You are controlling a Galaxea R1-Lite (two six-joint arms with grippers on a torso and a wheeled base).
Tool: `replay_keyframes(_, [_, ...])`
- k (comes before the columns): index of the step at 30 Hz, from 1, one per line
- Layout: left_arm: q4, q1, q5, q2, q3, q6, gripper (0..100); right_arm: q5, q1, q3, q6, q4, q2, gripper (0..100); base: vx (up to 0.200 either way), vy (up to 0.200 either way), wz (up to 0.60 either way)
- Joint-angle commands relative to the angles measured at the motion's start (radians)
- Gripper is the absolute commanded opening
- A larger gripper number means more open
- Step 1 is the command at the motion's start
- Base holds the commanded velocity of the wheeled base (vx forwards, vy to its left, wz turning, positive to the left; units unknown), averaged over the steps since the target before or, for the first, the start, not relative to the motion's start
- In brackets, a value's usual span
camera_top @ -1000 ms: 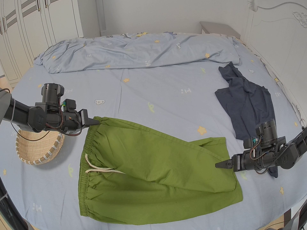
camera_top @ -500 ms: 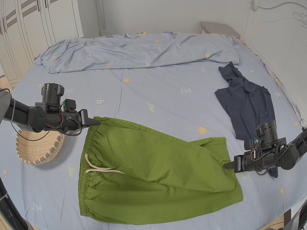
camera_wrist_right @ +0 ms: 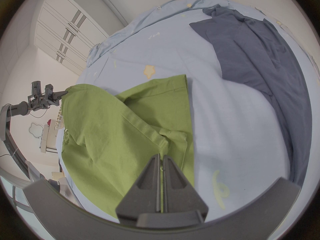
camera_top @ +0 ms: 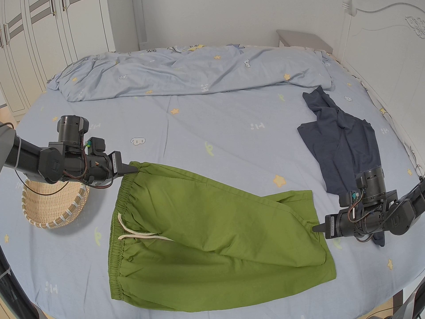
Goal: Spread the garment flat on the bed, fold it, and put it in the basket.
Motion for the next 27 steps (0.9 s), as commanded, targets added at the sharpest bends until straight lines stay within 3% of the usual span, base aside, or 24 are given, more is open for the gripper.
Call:
replay_keyframes(1, [-0.001, 0.003, 0.0, -0.005, 0.002, 0.0, 0, -0.003, 0.001, -0.01, -0.003, -0.001, -0.032, 0, 0.0, 0.0, 0.0])
replay_keyframes(7, [-0.001, 0.018, 0.0, -0.013, 0.0, -0.002, 0, -0.003, -0.005, -0.122, -0.014, 0.048, -0.067, 0, 0.0, 0.0, 0.0])
replay_keyframes(11, [-0.001, 0.052, -0.001, -0.025, -0.008, -0.006, 0, -0.011, -0.02, -0.314, -0.067, 0.242, -0.067, 0, 0.0, 0.0, 0.0])
replay_keyframes(15, [-0.001, 0.084, -0.001, -0.034, -0.021, -0.006, 0, -0.087, -0.014, -0.464, -0.081, 0.309, -0.055, 0, 0.0, 0.0, 0.0])
replay_keyframes(24, [-0.005, 0.12, 0.005, -0.026, -0.055, 0.0, 0, -0.156, -0.01, -0.691, -0.145, 0.317, 0.11, 0, 0.0, 0.0, 0.0])
replay_keyframes(26, [-0.005, 0.121, 0.005, -0.022, -0.067, 0.0, 0, -0.189, -0.002, -0.736, -0.165, 0.318, 0.154, 0, 0.0, 0.0, 0.0])
replay_keyframes(27, [-0.005, 0.124, 0.005, -0.016, -0.078, 0.0, 0, -0.247, 0.006, -0.785, -0.182, 0.314, 0.197, 0, 0.0, 0.0, 0.0])
